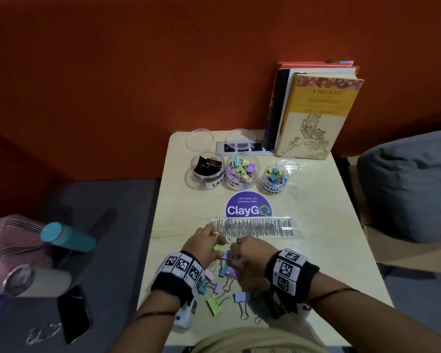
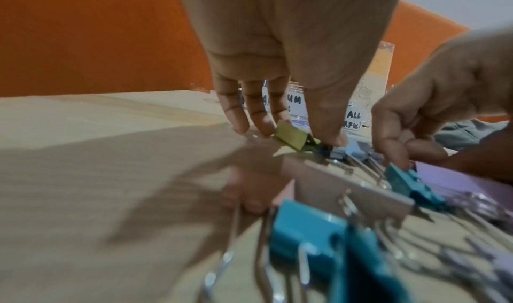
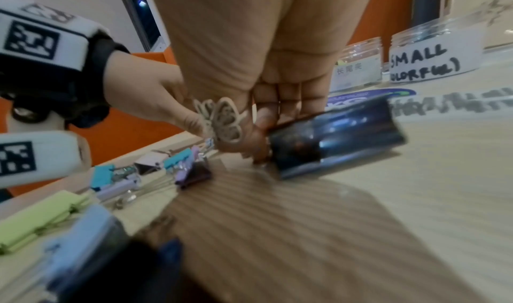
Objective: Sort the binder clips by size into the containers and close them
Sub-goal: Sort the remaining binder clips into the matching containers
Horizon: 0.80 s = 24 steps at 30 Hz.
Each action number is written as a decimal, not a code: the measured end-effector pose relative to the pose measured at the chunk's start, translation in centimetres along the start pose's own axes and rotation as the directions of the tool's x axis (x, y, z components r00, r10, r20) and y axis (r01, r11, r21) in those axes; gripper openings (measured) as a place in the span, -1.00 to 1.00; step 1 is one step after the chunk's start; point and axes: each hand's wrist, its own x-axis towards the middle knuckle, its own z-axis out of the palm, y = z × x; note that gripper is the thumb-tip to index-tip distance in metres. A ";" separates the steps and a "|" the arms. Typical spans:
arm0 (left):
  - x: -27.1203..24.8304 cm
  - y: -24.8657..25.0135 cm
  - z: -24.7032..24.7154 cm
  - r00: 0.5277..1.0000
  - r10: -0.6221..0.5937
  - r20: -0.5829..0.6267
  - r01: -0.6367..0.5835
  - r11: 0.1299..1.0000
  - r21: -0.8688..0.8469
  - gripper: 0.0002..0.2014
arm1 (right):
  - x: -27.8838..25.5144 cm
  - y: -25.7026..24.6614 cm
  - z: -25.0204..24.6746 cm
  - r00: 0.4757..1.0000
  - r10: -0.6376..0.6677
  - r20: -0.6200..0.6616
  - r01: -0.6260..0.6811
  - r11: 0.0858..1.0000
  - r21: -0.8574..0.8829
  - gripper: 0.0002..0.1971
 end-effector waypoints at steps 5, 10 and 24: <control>0.1 0.5 0.3 0.998 -0.052 0.022 0.050 0.997 0.056 -0.54 | -0.8 0.1 -0.3 0.999 -0.007 0.052 0.019 0.974 -0.225 -0.71; 0.7 1.7 0.7 0.994 -0.085 0.066 0.072 0.982 0.177 -0.49 | -0.7 1.6 0.1 0.992 0.125 0.024 -0.122 0.987 -0.106 -0.69; 3.8 1.5 0.7 0.996 -0.081 0.026 0.078 0.991 0.106 -0.63 | 0.3 3.0 0.3 0.980 0.196 -0.008 -0.196 0.980 0.013 -0.75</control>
